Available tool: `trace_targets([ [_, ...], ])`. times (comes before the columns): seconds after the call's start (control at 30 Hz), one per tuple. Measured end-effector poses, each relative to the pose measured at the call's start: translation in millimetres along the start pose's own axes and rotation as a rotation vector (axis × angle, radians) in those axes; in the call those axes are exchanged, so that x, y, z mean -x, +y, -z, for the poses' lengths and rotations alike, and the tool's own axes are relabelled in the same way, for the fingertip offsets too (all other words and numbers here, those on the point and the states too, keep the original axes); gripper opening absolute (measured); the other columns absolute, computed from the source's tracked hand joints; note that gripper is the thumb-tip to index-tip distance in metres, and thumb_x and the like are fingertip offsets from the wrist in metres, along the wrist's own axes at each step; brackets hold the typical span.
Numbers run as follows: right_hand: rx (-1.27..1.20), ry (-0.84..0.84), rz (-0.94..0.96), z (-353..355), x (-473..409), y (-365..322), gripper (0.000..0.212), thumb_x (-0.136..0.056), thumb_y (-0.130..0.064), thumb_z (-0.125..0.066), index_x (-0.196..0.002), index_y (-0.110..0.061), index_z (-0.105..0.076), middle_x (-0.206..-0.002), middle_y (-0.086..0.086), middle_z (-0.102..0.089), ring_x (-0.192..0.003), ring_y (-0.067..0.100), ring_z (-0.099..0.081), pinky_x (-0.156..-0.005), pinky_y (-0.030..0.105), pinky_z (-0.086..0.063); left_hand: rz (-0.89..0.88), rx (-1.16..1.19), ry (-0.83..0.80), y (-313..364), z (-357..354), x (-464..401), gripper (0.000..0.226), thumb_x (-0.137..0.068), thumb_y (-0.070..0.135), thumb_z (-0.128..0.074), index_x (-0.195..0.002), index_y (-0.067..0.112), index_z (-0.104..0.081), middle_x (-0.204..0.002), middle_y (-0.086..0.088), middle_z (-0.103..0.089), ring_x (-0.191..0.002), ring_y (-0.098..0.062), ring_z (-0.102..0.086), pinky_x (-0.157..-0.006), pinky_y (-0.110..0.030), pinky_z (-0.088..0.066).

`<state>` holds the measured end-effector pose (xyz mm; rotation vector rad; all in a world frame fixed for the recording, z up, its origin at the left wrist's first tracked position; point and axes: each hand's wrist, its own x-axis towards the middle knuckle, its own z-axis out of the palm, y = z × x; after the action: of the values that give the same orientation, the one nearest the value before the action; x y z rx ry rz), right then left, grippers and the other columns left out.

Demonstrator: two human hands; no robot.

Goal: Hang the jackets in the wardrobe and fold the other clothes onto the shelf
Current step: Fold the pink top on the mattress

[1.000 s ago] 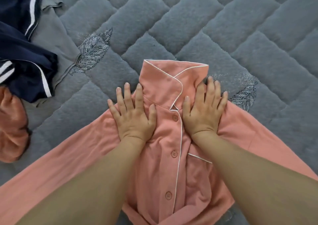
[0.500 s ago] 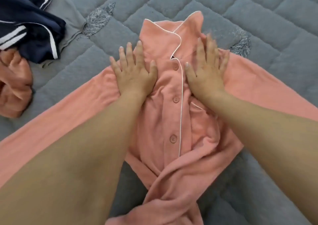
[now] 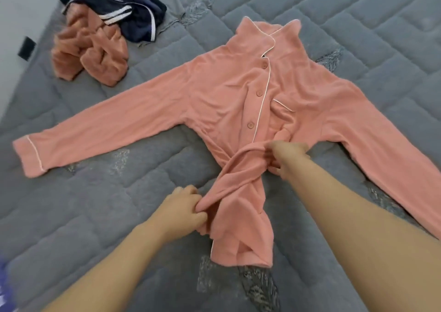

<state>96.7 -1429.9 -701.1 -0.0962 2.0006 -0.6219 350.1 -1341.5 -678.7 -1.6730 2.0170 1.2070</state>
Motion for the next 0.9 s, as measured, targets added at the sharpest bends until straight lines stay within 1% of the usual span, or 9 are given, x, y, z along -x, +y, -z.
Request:
trace_targets([
  [0.1, -0.059, -0.157, 0.030, 11, 7, 4, 0.047, -0.085, -0.001, -0.052, -0.131, -0.006, -0.044, -0.079, 0.011, -0.056, -0.053, 0.016, -0.050, -0.037, 0.020, -0.044, 0.037, 0.445, 0.062, 29, 22, 35, 0.016, -0.073, 0.019, -0.053, -0.083, 0.012, -0.064, -0.065, 0.007, -0.060, -0.060, -0.010, -0.061, -0.067, -0.039, -0.060],
  [0.17, -0.085, -0.178, 0.092, 36, 21, 8, 0.025, -0.085, 0.004, -0.046, -0.104, -0.006, -0.058, -0.069, 0.008, -0.052, -0.050, 0.016, -0.047, -0.035, 0.017, -0.040, -0.048, 0.547, 0.059, 70, 28, 58, 0.017, -0.068, 0.022, -0.052, -0.080, 0.015, -0.062, -0.058, 0.012, -0.052, -0.053, -0.006, -0.053, -0.053, -0.033, -0.055],
  [0.23, -0.022, -0.149, 0.175, 75, 31, 15, 0.013, -0.084, 0.000, -0.049, -0.083, -0.011, -0.054, -0.071, 0.009, -0.055, -0.057, 0.021, -0.054, -0.044, 0.023, -0.045, -0.138, 0.457, -0.020, 128, 7, 72, 0.016, -0.067, 0.028, -0.053, -0.075, 0.015, -0.053, -0.060, 0.009, -0.048, -0.054, -0.009, -0.049, -0.053, -0.037, -0.050],
  [0.4, 0.211, -0.134, 0.159, 198, 19, 56, 0.004, -0.090, -0.016, -0.050, -0.087, -0.014, -0.052, -0.075, 0.007, -0.049, -0.060, 0.020, -0.050, -0.054, 0.026, -0.038, -0.270, 0.034, -0.607, 245, -85, 56, 0.020, -0.088, 0.029, -0.059, -0.102, 0.014, -0.059, -0.101, -0.014, -0.061, -0.084, -0.020, -0.054, -0.076, -0.035, -0.047],
  [0.5, 0.437, -0.062, 0.180, 222, 6, 99, 0.014, -0.088, -0.021, -0.058, -0.080, -0.011, -0.059, -0.064, 0.005, -0.053, -0.050, 0.018, -0.047, -0.048, 0.022, -0.033, -0.094, -0.218, -0.151, 210, -97, 34, 0.034, -0.094, 0.039, -0.047, -0.112, 0.013, -0.058, -0.117, -0.013, -0.061, -0.098, -0.028, -0.056, -0.088, -0.038, -0.047],
  [0.6, 0.566, 0.003, 0.140, 199, 4, 143, 0.058, -0.081, -0.039, -0.068, -0.127, -0.006, -0.054, -0.119, 0.015, -0.058, -0.098, 0.025, -0.059, -0.082, 0.032, -0.048, 0.305, -0.172, 0.478, 141, -92, 28, 0.054, -0.092, 0.059, -0.045, -0.121, 0.014, -0.050, -0.125, -0.010, -0.050, -0.119, -0.033, -0.045, -0.098, -0.044, -0.041],
  [0.67, 0.499, 0.039, 0.168, 178, 6, 159, 0.070, -0.078, -0.039, -0.069, -0.135, -0.009, -0.041, -0.134, 0.016, -0.049, -0.119, 0.034, -0.050, -0.100, 0.041, -0.043, 0.506, 0.081, 0.502, 105, -88, 21, 0.058, -0.087, 0.057, -0.051, -0.126, 0.014, -0.048, -0.134, -0.013, -0.043, -0.124, -0.034, -0.038, -0.100, -0.045, -0.036],
  [0.77, 0.606, 0.140, 0.145, 158, 11, 164, 0.067, -0.078, -0.044, -0.064, -0.133, -0.013, -0.041, -0.136, 0.018, -0.043, -0.125, 0.037, -0.042, -0.104, 0.044, -0.037, 0.549, 0.182, 0.237, 94, -97, 6, 0.062, -0.083, 0.062, -0.051, -0.126, 0.016, -0.047, -0.133, -0.010, -0.036, -0.127, -0.035, -0.034, -0.100, -0.047, -0.034],
  [0.9, 0.808, 0.237, 0.252, 142, 32, 161, 0.059, -0.082, -0.039, -0.058, -0.133, -0.014, -0.044, -0.138, 0.015, -0.036, -0.130, 0.035, -0.034, -0.105, 0.043, -0.030, 0.332, 0.565, 0.312, 105, -108, 8, 0.015, -0.088, 0.023, -0.050, -0.076, 0.015, -0.047, -0.079, -0.002, -0.052, -0.077, -0.025, -0.048, -0.062, -0.032, -0.039],
])
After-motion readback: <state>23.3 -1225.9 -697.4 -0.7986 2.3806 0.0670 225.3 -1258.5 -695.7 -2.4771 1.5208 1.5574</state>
